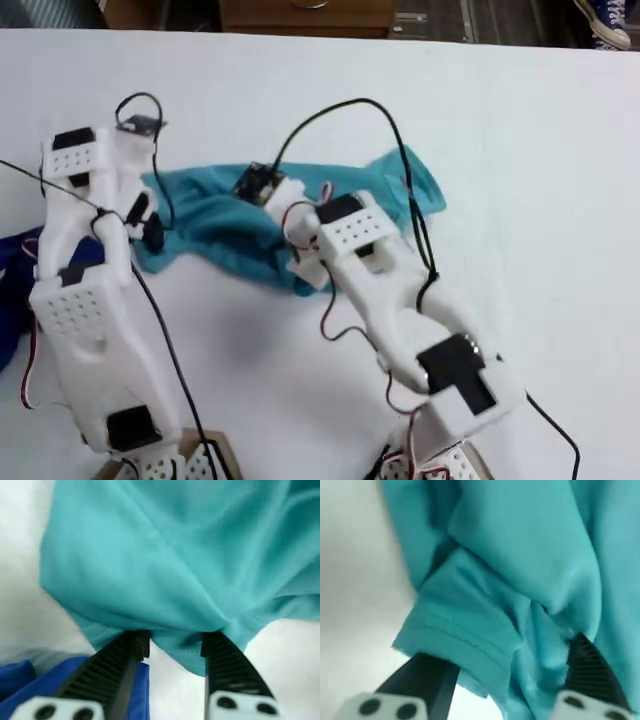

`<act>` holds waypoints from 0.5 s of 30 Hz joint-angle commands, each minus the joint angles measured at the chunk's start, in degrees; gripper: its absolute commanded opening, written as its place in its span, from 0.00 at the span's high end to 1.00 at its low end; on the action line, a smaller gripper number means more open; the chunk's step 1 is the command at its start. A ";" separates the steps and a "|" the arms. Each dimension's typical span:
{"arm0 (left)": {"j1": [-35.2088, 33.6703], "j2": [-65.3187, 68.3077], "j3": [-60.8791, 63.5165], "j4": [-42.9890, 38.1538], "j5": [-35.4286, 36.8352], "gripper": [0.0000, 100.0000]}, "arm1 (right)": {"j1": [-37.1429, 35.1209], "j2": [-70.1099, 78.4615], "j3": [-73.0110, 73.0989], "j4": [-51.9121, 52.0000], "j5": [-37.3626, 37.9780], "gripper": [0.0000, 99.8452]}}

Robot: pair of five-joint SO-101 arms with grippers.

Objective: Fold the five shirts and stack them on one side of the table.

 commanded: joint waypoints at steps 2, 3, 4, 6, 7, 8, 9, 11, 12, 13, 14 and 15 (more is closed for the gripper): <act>-1.14 3.43 -1.89 0.09 -0.09 0.80 | 6.55 1.01 -5.01 -1.01 0.09 0.93; -1.14 4.13 -1.89 0.09 -0.09 0.80 | 8.22 0.66 -6.42 -1.01 0.09 0.99; -1.14 4.57 -1.89 0.09 0.09 0.80 | 9.89 0.22 -7.91 -0.84 0.09 0.98; -1.14 4.75 -1.98 0.09 0.18 0.80 | 12.88 -1.19 -11.34 0.57 0.09 0.97; -1.05 4.66 -1.98 0.09 0.18 0.80 | 14.20 -2.07 -13.45 1.71 0.09 0.98; -0.97 4.66 -1.98 0.09 0.18 0.80 | 15.43 -2.95 -15.56 2.77 0.18 0.98; -0.88 4.66 -1.98 0.09 0.18 0.80 | 16.57 -3.82 -17.67 3.91 0.18 0.98; -0.79 4.66 -1.98 0.09 0.26 0.80 | 18.24 -5.05 -21.27 5.85 0.18 0.98; -0.79 4.66 -1.98 0.09 0.26 0.80 | 18.86 -5.32 -22.42 6.37 0.18 0.98; -0.79 4.66 -1.98 0.09 0.26 0.80 | 19.21 -5.41 -23.21 6.64 0.18 0.98; -0.79 4.66 -1.98 0.09 0.26 0.80 | 19.47 -5.41 -23.38 6.64 0.18 0.98; -0.79 4.66 -1.98 0.09 0.26 0.80 | 19.47 -5.32 -23.38 6.55 0.18 0.98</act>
